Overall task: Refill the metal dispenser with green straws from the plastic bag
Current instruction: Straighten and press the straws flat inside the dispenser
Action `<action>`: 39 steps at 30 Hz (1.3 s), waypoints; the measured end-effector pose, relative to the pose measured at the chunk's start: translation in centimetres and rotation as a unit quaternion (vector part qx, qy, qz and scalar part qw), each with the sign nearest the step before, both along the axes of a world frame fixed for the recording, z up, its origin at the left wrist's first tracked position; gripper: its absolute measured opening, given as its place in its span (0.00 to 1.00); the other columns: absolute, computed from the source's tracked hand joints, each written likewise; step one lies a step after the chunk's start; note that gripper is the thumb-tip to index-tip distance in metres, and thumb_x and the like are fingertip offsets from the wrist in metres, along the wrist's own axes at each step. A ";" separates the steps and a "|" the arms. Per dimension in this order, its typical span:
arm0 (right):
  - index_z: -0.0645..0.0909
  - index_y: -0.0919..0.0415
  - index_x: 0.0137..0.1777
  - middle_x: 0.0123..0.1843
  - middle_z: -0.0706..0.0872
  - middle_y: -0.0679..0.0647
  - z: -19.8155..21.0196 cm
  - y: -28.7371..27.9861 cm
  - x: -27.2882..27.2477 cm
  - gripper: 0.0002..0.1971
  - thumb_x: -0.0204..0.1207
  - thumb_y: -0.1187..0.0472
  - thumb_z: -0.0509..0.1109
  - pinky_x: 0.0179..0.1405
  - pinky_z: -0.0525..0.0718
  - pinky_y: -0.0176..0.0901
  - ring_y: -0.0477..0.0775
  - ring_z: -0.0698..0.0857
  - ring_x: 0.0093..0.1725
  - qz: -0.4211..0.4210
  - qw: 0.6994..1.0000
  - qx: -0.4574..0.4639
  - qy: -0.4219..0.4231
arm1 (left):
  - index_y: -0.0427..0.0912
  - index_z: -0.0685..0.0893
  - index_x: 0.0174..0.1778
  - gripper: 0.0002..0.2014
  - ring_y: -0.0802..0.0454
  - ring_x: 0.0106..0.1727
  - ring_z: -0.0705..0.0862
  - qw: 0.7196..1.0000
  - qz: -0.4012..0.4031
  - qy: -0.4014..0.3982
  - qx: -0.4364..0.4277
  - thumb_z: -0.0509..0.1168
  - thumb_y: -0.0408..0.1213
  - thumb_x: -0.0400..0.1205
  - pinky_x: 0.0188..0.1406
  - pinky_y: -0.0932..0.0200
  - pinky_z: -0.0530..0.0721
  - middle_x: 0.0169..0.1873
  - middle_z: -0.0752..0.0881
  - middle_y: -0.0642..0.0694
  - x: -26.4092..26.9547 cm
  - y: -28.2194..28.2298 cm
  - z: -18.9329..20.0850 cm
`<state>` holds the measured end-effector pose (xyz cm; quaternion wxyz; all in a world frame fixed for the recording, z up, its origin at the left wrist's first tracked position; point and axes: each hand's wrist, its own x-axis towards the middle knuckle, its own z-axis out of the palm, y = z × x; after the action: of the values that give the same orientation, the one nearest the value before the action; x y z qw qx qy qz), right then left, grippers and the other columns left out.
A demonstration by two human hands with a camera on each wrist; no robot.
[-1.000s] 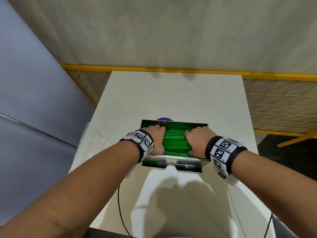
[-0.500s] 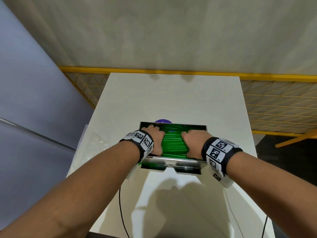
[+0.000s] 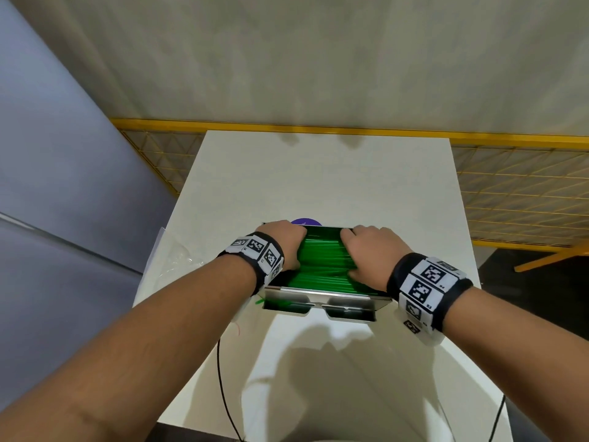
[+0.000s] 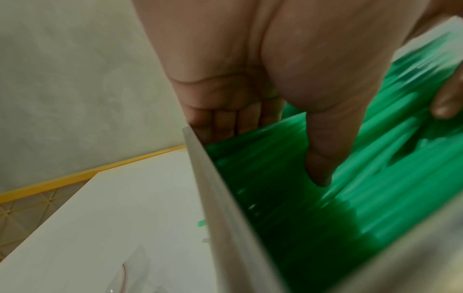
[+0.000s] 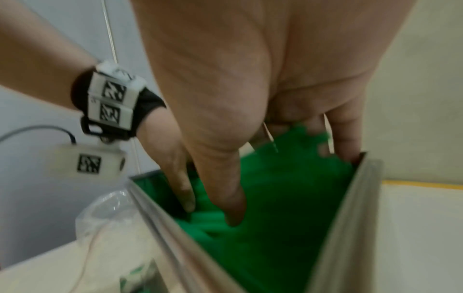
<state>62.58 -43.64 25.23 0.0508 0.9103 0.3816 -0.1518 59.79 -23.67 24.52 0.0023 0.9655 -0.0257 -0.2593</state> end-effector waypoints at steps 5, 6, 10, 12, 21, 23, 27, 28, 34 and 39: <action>0.82 0.60 0.50 0.42 0.82 0.56 2.0 -2.0 -1.0 0.11 0.68 0.66 0.74 0.34 0.71 0.47 0.61 0.79 0.40 0.022 0.988 0.126 -0.089 | 0.44 0.82 0.61 0.17 0.46 0.42 0.80 1.000 -0.001 -0.003 -0.009 0.73 0.44 0.78 0.39 0.54 0.79 0.50 0.86 0.43 -0.2 -0.3 0.6; 0.82 0.60 0.45 0.38 0.80 0.55 2.0 -2.4 -1.2 0.08 0.66 0.70 0.72 0.32 0.69 0.46 0.59 0.77 0.36 0.021 0.989 0.132 -0.064 | 0.44 0.82 0.60 0.16 0.45 0.43 0.82 1.000 -0.001 -0.007 -0.011 0.71 0.43 0.78 0.40 0.53 0.81 0.49 0.86 0.43 -0.2 -0.4 0.8; 0.86 0.54 0.53 0.43 0.86 0.54 0.8 -2.5 -1.9 0.19 0.70 0.72 0.60 0.42 0.86 0.52 0.58 0.84 0.41 0.001 0.990 0.022 0.140 | 0.45 0.84 0.57 0.11 0.41 0.51 0.85 0.998 0.001 -0.049 -0.044 0.65 0.39 0.81 0.48 0.49 0.84 0.49 0.86 0.42 -0.3 -0.7 1.5; 0.84 0.55 0.58 0.46 0.86 0.56 0.2 -1.9 -2.0 0.20 0.71 0.73 0.60 0.44 0.86 0.53 0.61 0.85 0.45 0.001 0.989 0.005 0.151 | 0.47 0.85 0.61 0.13 0.41 0.56 0.85 0.996 -0.001 -0.061 -0.069 0.64 0.39 0.82 0.52 0.51 0.82 0.54 0.87 0.43 -0.5 -1.0 1.6; 0.76 0.64 0.67 0.60 0.75 0.62 0.0 -0.1 -1.9 0.19 0.76 0.70 0.65 0.40 0.78 0.52 0.64 0.80 0.56 0.012 0.999 -0.020 0.022 | 0.53 0.79 0.77 0.25 0.44 0.70 0.81 0.996 -0.009 0.012 -0.093 0.68 0.35 0.83 0.69 0.49 0.80 0.69 0.85 0.47 -1.4 -1.4 -0.1; 0.78 0.67 0.66 0.61 0.76 0.63 -0.2 0.2 -2.0 0.17 0.77 0.72 0.65 0.45 0.82 0.55 0.65 0.81 0.57 0.019 0.996 -0.079 0.034 | 0.52 0.80 0.76 0.24 0.46 0.71 0.81 0.996 0.001 -0.006 -0.092 0.68 0.34 0.82 0.71 0.50 0.79 0.70 0.84 0.48 -1.4 -0.9 0.2; 0.84 0.66 0.59 0.55 0.78 0.61 -0.3 0.1 -1.1 0.12 0.78 0.73 0.66 0.48 0.87 0.53 0.63 0.85 0.49 0.002 0.996 -0.064 0.056 | 0.51 0.83 0.70 0.21 0.45 0.67 0.82 0.995 0.006 -0.029 -0.099 0.69 0.33 0.81 0.68 0.49 0.81 0.66 0.85 0.47 -1.6 0.1 0.7; 0.84 0.66 0.58 0.54 0.78 0.61 -0.4 0.1 -0.9 0.11 0.78 0.72 0.67 0.48 0.87 0.53 0.63 0.85 0.48 -0.005 0.997 -0.051 0.049 | 0.50 0.83 0.69 0.20 0.44 0.66 0.82 0.995 0.009 -0.032 -0.099 0.69 0.32 0.81 0.67 0.49 0.81 0.66 0.85 0.46 -1.7 0.2 0.8; 0.82 0.63 0.54 0.51 0.80 0.60 -0.9 -0.7 -0.3 0.08 0.80 0.60 0.70 0.42 0.78 0.50 0.64 0.81 0.51 -0.006 0.996 0.084 -0.014 | 0.45 0.85 0.59 0.11 0.44 0.57 0.82 0.988 -0.004 -0.125 -0.095 0.65 0.36 0.82 0.51 0.53 0.79 0.54 0.83 0.44 -2.3 -0.9 1.2; 0.82 0.56 0.39 0.36 0.77 0.51 1.2 -1.9 -1.6 0.08 0.74 0.69 0.66 0.35 0.73 0.45 0.61 0.81 0.40 -0.023 0.990 0.138 0.028 | 0.45 0.87 0.45 0.07 0.48 0.43 0.84 0.988 -0.015 -0.037 -0.148 0.64 0.39 0.81 0.43 0.55 0.83 0.39 0.87 0.50 -2.7 -2.5 1.8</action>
<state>60.98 -45.50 26.38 -0.0896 0.9126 0.3788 -0.1247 57.13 -26.15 26.33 0.1404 0.9628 -0.0788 -0.2169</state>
